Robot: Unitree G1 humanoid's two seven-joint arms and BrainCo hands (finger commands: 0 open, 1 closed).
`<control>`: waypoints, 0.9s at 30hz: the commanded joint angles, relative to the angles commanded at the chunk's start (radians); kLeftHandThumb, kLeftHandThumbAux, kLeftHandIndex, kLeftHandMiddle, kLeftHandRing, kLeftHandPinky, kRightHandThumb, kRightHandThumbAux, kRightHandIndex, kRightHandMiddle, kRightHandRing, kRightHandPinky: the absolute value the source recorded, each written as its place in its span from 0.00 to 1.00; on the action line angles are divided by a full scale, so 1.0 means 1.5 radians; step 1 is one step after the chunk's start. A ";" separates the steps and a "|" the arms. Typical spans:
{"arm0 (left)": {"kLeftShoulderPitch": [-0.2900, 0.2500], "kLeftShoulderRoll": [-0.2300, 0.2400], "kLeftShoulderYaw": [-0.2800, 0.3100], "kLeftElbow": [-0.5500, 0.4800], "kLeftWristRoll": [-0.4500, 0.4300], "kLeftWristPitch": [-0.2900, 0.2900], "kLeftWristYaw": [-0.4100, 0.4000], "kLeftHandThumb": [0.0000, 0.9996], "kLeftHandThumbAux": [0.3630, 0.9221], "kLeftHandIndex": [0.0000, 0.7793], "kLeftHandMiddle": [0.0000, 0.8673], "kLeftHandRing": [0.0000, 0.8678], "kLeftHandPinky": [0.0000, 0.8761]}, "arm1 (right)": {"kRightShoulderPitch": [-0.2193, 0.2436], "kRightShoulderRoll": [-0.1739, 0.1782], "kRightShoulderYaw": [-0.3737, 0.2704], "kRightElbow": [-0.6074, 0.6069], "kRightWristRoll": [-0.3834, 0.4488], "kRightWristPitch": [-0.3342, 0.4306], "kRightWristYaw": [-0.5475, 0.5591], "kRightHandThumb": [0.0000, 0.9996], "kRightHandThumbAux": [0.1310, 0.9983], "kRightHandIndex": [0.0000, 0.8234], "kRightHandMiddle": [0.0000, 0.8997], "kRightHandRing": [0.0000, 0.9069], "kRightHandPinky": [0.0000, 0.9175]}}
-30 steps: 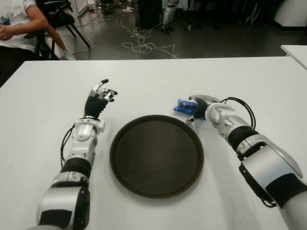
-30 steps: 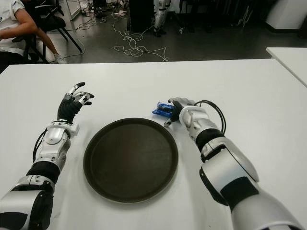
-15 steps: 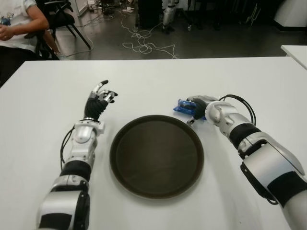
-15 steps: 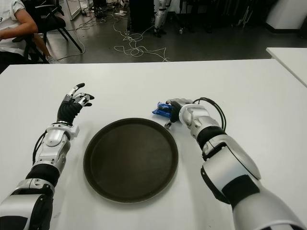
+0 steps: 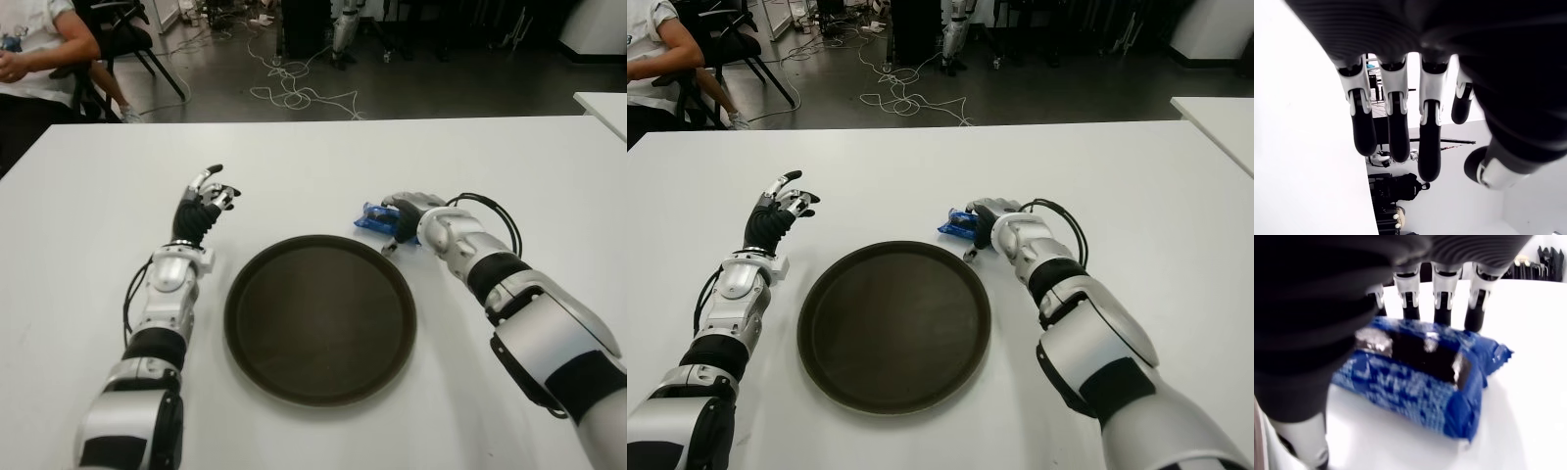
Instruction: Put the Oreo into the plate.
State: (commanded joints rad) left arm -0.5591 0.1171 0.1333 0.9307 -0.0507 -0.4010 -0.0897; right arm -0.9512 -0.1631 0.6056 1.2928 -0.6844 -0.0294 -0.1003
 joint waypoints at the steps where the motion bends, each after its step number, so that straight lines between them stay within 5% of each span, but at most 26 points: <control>1: 0.000 0.000 0.000 0.000 0.000 0.000 0.001 0.94 0.48 0.22 0.53 0.33 0.37 | 0.001 0.002 -0.004 -0.001 0.003 0.000 -0.011 0.51 0.70 0.50 0.43 0.41 0.45; 6: 0.002 0.000 -0.001 -0.003 0.002 0.002 0.002 0.94 0.48 0.22 0.53 0.33 0.37 | 0.011 0.008 -0.026 -0.003 0.020 -0.006 -0.055 0.67 0.68 0.52 0.57 0.53 0.57; 15: 0.005 -0.004 0.003 -0.010 -0.006 0.005 0.001 0.94 0.48 0.21 0.53 0.34 0.37 | 0.020 0.010 -0.050 -0.005 0.030 -0.013 -0.085 0.70 0.68 0.52 0.68 0.66 0.66; 27: 0.004 -0.001 0.001 -0.009 -0.002 0.002 0.001 0.94 0.48 0.21 0.53 0.34 0.37 | 0.024 0.008 -0.069 -0.007 0.031 -0.015 -0.102 0.70 0.68 0.52 0.72 0.71 0.70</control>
State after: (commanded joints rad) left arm -0.5525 0.1151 0.1347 0.9170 -0.0538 -0.3984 -0.0876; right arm -0.9158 -0.1509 0.5019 1.2828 -0.6382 -0.0518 -0.2532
